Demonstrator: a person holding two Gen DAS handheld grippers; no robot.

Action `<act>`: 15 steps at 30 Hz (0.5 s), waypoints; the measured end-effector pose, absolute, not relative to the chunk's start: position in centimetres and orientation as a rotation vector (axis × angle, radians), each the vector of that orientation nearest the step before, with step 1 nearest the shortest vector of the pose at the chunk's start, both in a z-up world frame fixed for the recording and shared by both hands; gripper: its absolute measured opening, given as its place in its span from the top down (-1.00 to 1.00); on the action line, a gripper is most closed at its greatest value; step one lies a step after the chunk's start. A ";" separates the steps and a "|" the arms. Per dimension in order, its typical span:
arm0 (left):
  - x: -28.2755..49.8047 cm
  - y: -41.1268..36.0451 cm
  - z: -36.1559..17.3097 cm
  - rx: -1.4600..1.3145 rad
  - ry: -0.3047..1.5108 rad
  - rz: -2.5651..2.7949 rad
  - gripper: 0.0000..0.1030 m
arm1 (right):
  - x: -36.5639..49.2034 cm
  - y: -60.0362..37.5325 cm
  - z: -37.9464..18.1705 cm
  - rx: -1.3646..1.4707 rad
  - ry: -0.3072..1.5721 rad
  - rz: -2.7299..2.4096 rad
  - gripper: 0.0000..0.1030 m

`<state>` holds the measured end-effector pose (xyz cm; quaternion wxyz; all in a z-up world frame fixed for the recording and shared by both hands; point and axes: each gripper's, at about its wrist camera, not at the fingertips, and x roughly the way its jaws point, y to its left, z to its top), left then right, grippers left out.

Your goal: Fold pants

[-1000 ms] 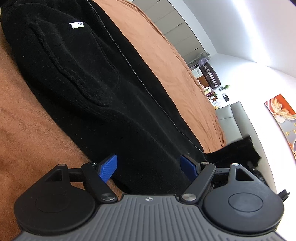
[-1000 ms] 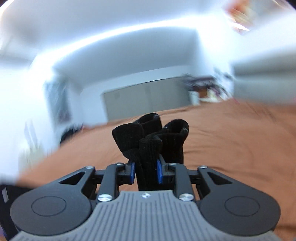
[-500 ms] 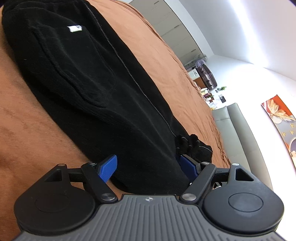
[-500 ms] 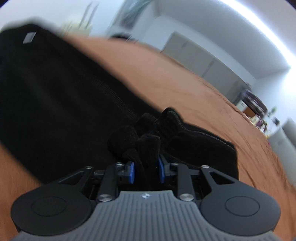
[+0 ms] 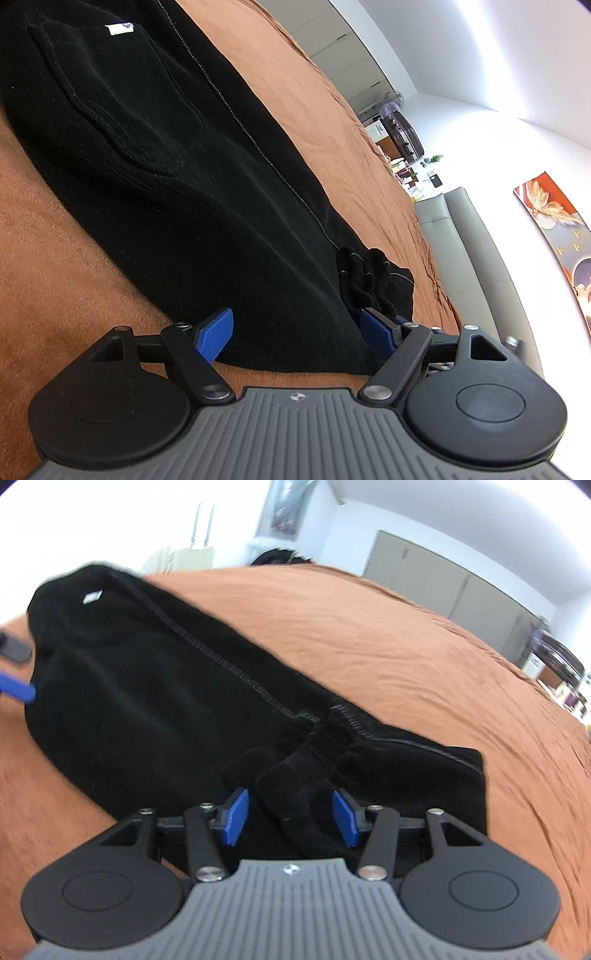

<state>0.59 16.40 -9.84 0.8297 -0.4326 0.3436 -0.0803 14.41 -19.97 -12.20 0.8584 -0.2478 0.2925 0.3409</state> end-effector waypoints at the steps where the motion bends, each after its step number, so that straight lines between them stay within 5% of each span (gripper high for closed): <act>1: 0.6 16.6 -9.8 -0.919 0.727 -0.165 -0.76 | 14.2 -19.7 -13.0 -0.536 0.637 0.726 0.33; 3: 0.2 17.1 -9.7 -0.922 0.718 -0.153 -0.76 | 13.5 -18.9 -13.6 -0.586 0.606 0.704 0.61; 7: -0.8 18.0 -9.8 -0.934 0.704 -0.115 -0.76 | 12.6 -17.9 -11.7 -0.501 0.501 0.698 0.63; 10: -1.0 18.7 -10.1 -0.953 0.701 -0.094 -0.76 | 13.0 -16.3 -12.9 -0.580 0.545 0.689 0.52; 11: -1.1 18.8 -10.0 -0.956 0.699 -0.092 -0.76 | 13.4 -15.8 -13.8 -0.618 0.592 0.688 0.31; 15: -2.1 19.8 -9.7 -0.931 0.678 -0.080 -0.76 | 13.4 -15.1 -14.9 -0.658 0.610 0.669 0.26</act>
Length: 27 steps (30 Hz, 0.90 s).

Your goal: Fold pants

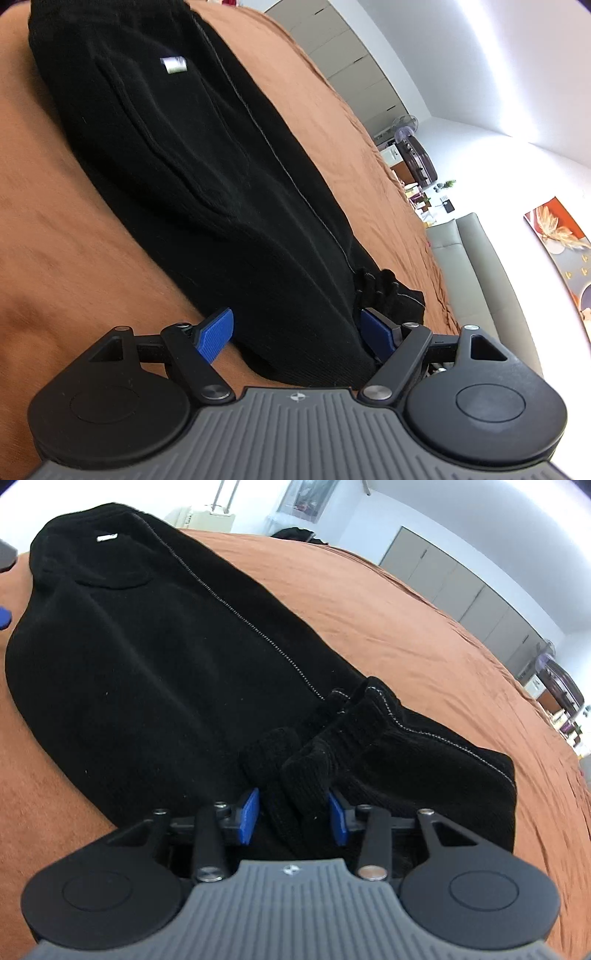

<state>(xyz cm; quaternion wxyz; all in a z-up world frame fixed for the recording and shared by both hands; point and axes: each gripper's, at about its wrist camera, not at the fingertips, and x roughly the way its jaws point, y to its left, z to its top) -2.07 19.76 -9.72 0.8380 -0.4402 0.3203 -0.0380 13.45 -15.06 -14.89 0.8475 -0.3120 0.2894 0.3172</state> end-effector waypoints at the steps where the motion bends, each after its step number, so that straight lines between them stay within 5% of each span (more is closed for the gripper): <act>1: -2.3 20.2 -9.6 -0.927 0.671 -0.064 -0.76 | 13.4 -15.1 -14.2 -0.635 0.616 0.659 0.25; 8: -5.1 26.6 -8.8 -0.973 0.545 0.110 -0.79 | 10.3 -15.5 -9.1 -0.476 0.481 0.622 0.19; 13: -5.7 31.5 -9.3 -1.009 0.477 0.219 -0.79 | 9.1 -11.0 -7.5 -0.287 0.610 0.905 0.19; 27: -2.5 38.7 -13.1 -1.179 0.413 0.264 -0.79 | 9.4 10.4 -11.5 -0.231 0.679 1.040 0.34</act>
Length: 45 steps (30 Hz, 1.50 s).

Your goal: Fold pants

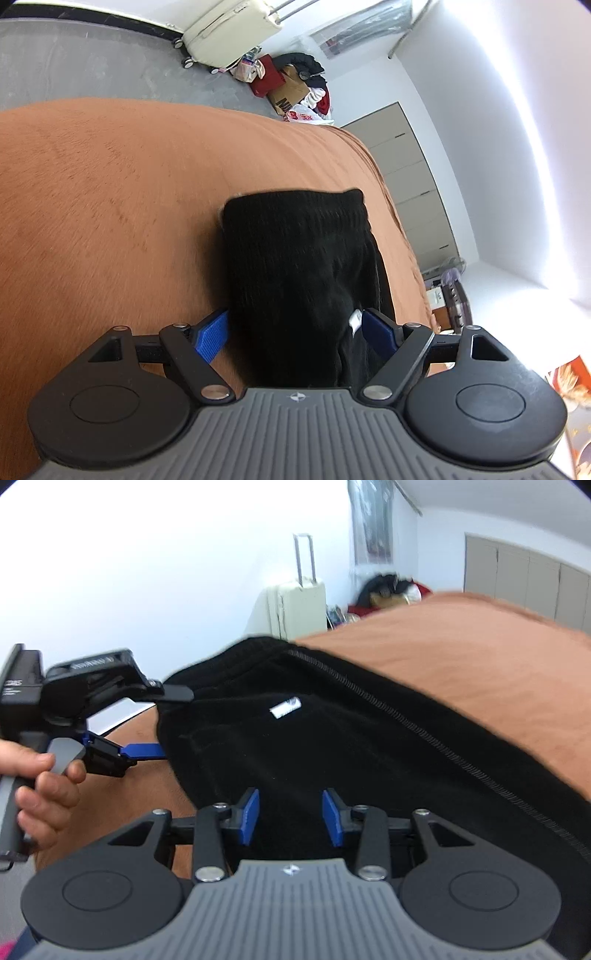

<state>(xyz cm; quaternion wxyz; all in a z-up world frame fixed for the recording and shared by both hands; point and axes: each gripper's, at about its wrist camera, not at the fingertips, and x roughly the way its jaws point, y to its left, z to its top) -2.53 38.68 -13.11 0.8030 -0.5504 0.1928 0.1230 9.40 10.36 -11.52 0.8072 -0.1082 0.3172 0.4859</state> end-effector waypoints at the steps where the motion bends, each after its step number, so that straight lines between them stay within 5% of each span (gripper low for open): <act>1: -2.3 39.1 -13.4 -1.199 0.405 0.264 -0.79 | 9.7 11.2 -12.3 -0.226 0.702 1.004 0.33; 5: -1.6 40.4 -14.9 -1.272 0.379 0.263 -0.78 | 10.6 13.9 -15.8 -0.234 0.810 0.950 0.30; 7: -1.6 40.5 -15.5 -1.301 0.360 0.281 -0.37 | 10.2 14.4 -16.3 -0.252 0.785 0.941 0.30; 13: -2.5 39.1 -14.8 -1.273 0.286 0.321 -0.01 | 10.4 14.5 -16.1 -0.204 0.788 0.939 0.30; 21: -1.0 33.8 -7.0 -0.898 0.231 0.269 0.06 | 11.4 8.5 -14.6 0.092 0.846 0.952 0.29; 30: 3.4 19.1 -0.2 -0.289 0.284 0.059 0.06 | 12.1 -0.7 -13.0 0.322 0.792 0.835 0.27; 38: 7.0 7.9 -3.6 0.135 0.411 -0.102 0.06 | 11.6 -8.6 -12.4 0.462 0.748 0.712 0.23; 45: 7.7 1.6 -11.8 0.411 0.659 -0.214 -0.03 | 11.3 -12.3 -13.0 0.526 0.756 0.636 0.22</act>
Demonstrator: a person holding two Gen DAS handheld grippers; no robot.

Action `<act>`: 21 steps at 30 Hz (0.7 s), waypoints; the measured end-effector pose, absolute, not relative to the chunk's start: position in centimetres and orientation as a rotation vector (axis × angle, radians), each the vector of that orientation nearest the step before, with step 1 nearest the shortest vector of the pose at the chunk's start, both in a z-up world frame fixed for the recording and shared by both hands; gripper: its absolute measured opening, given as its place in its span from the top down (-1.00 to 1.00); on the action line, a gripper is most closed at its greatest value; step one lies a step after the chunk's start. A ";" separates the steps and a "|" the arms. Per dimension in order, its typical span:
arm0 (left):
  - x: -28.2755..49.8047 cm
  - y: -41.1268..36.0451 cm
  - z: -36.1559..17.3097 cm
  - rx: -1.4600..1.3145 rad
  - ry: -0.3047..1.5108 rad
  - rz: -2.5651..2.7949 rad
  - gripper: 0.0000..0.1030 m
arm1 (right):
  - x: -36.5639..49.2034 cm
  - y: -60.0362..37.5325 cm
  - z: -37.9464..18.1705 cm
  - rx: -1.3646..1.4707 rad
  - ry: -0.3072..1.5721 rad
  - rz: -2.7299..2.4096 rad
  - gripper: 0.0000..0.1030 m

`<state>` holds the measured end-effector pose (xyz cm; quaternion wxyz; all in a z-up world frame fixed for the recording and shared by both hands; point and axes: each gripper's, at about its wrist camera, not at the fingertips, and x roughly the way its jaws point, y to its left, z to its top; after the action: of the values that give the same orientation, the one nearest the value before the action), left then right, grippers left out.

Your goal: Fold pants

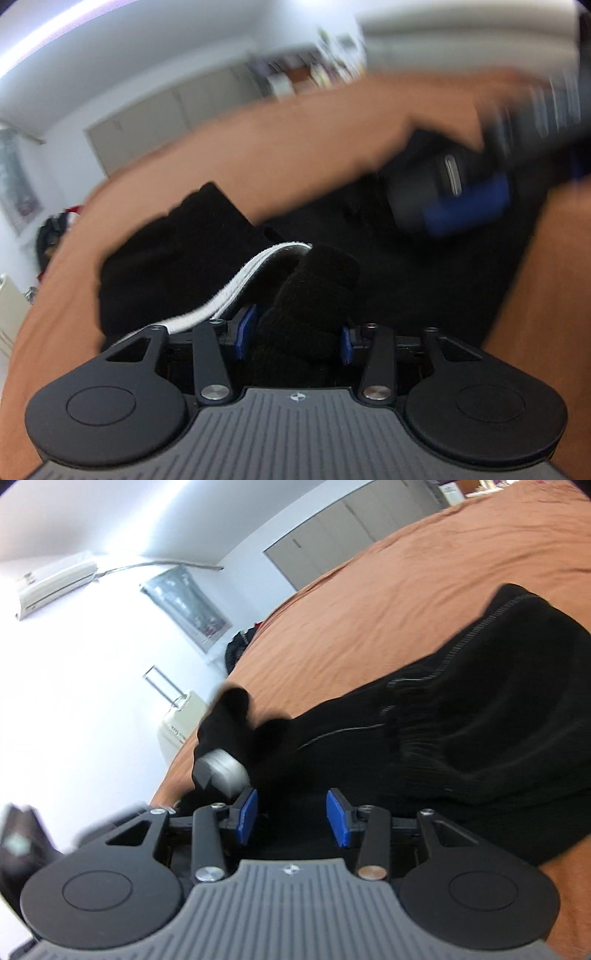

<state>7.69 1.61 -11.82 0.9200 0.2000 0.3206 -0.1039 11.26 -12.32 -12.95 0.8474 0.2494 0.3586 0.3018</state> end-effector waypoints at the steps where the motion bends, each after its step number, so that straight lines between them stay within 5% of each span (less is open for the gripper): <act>1: 7.5 0.9 -12.7 0.466 0.654 -0.212 -0.04 | 11.2 -12.7 -13.0 0.533 0.758 0.631 0.22; 3: 6.9 -0.1 -13.1 0.531 0.629 -0.179 -0.12 | 11.2 -12.9 -13.0 0.536 0.762 0.627 0.18; 8: 4.5 2.0 -10.2 0.340 0.625 -0.190 -0.74 | 12.3 -12.5 -12.4 0.493 0.782 0.665 0.01; 14: 2.0 10.5 -6.6 -0.117 0.572 -0.175 -0.84 | 17.0 -9.4 -11.8 0.500 0.840 0.759 -0.08; 21: 3.1 22.0 -9.0 -0.646 0.642 -0.027 -0.84 | 23.0 -4.3 -15.3 0.546 1.027 0.740 -0.19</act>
<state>3.06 22.03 -9.02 0.8980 -0.3119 0.3101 -0.0131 22.97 -4.32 -15.32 0.7718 0.2517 0.4737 0.3414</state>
